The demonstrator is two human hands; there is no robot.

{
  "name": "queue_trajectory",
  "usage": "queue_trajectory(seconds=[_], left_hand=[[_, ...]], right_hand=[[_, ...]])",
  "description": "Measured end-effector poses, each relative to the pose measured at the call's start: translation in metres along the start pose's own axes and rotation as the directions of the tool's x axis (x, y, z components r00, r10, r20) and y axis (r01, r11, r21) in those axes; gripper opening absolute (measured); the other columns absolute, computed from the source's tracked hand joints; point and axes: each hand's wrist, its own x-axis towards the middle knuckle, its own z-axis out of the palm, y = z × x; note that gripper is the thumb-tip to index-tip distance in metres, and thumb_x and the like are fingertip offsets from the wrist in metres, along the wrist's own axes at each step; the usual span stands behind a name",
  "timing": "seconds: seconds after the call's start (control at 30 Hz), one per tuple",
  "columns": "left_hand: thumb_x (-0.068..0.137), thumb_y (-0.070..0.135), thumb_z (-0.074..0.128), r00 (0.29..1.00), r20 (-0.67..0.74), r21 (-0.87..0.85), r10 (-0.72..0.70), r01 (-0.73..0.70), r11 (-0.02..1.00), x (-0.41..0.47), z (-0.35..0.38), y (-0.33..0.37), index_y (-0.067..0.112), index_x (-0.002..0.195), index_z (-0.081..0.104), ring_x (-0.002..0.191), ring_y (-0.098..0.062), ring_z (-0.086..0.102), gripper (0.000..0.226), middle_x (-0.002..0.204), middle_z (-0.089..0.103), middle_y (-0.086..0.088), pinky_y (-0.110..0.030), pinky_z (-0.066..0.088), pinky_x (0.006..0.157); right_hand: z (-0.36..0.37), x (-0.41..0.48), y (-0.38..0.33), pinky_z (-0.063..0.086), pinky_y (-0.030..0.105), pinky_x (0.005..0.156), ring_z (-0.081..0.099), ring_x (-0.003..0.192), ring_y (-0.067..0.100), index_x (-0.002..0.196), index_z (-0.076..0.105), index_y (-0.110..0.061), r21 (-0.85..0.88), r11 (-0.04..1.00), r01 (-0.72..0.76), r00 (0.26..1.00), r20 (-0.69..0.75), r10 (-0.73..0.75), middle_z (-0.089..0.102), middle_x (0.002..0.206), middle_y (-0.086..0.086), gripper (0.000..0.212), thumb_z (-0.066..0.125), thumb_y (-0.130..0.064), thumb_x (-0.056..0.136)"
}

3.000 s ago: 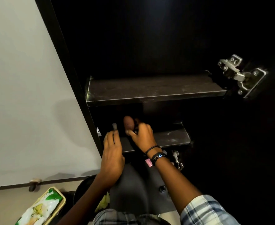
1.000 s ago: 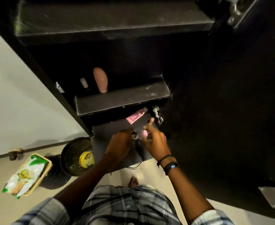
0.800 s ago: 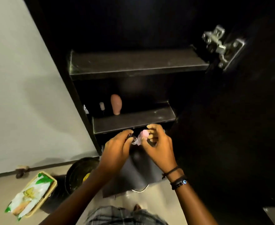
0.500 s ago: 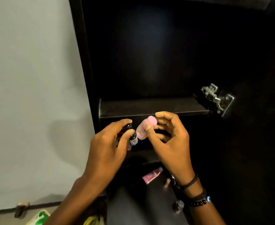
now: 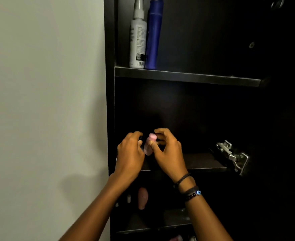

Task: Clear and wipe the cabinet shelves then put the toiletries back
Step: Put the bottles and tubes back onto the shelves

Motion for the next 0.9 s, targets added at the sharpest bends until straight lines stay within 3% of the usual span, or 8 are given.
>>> queue_trajectory(seconds=[0.1, 0.3, 0.57, 0.7, 0.77, 0.9], left_hand=[[0.092, 0.009, 0.051, 0.999, -0.012, -0.012, -0.050, 0.049, 0.999, 0.004, 0.006, -0.002, 0.008, 0.121, 0.058, 0.107, -0.028, 0.059, 0.030, 0.116, 0.062, -0.012, -0.033, 0.046, 0.083], [0.090, 0.006, 0.056, 0.992, -0.009, -0.028, -0.124, 0.123, 0.992, -0.002, 0.012, -0.008, 0.010, 0.129, 0.047, 0.113, -0.027, 0.054, 0.040, 0.123, 0.057, -0.010, -0.020, 0.033, 0.079], [0.088, 0.005, 0.056, 0.989, -0.124, -0.119, -0.085, 0.070, 0.990, -0.011, 0.024, -0.019, 0.014, 0.128, 0.046, 0.112, -0.023, 0.056, 0.042, 0.124, 0.055, -0.005, -0.031, 0.046, 0.090], [0.089, 0.010, 0.058, 0.987, -0.140, -0.116, -0.077, 0.061, 0.991, -0.013, 0.025, -0.023, 0.013, 0.129, 0.045, 0.111, -0.025, 0.056, 0.042, 0.124, 0.052, -0.006, -0.038, 0.049, 0.090], [0.088, 0.012, 0.060, 0.986, -0.158, -0.117, -0.055, 0.037, 0.993, -0.015, 0.025, -0.023, 0.011, 0.131, 0.045, 0.114, -0.024, 0.054, 0.045, 0.126, 0.050, -0.006, -0.032, 0.045, 0.092], [0.086, 0.017, 0.064, 0.981, -0.193, -0.169, 0.014, -0.047, 0.985, -0.035, 0.024, -0.011, 0.010, 0.132, 0.046, 0.124, -0.015, 0.044, 0.049, 0.133, 0.047, -0.003, -0.029, 0.039, 0.102]], right_hand=[[0.009, 0.003, 0.005, 0.052, 0.012, 0.076, 0.064, 0.089, -0.001, 0.111, 0.058, -0.017, -0.009, 1.000, -0.016, 0.999, 0.045, 0.017, 0.067, 0.101, -0.008, 0.027, 0.065, -0.011, 0.085], [0.017, 0.002, 0.018, 0.051, 0.007, 0.069, 0.064, 0.084, -0.009, 0.113, 0.059, -0.014, 0.003, 0.996, -0.092, 0.992, 0.091, 0.092, 0.068, 0.099, -0.007, 0.035, 0.071, -0.008, 0.081], [0.021, 0.001, 0.025, 0.055, 0.012, 0.070, 0.066, 0.087, -0.002, 0.116, 0.058, -0.013, 0.041, 0.992, -0.119, 0.986, 0.125, 0.113, 0.069, 0.100, -0.002, 0.040, 0.075, -0.014, 0.080], [0.020, -0.001, 0.024, 0.058, 0.019, 0.075, 0.067, 0.089, 0.002, 0.119, 0.056, -0.013, 0.018, 0.995, -0.103, 0.989, 0.107, 0.100, 0.069, 0.103, -0.001, 0.047, 0.077, -0.018, 0.077], [0.017, -0.005, 0.025, 0.058, 0.024, 0.079, 0.065, 0.093, 0.002, 0.121, 0.055, -0.016, -0.033, 0.996, -0.089, 0.993, 0.079, 0.091, 0.067, 0.107, -0.004, 0.048, 0.075, -0.025, 0.079], [0.001, -0.033, 0.023, 0.046, 0.025, 0.098, 0.053, 0.116, 0.007, 0.129, 0.049, -0.019, -0.242, 0.970, -0.012, 1.000, 0.016, 0.016, 0.058, 0.125, -0.005, 0.044, 0.062, -0.031, 0.089]])
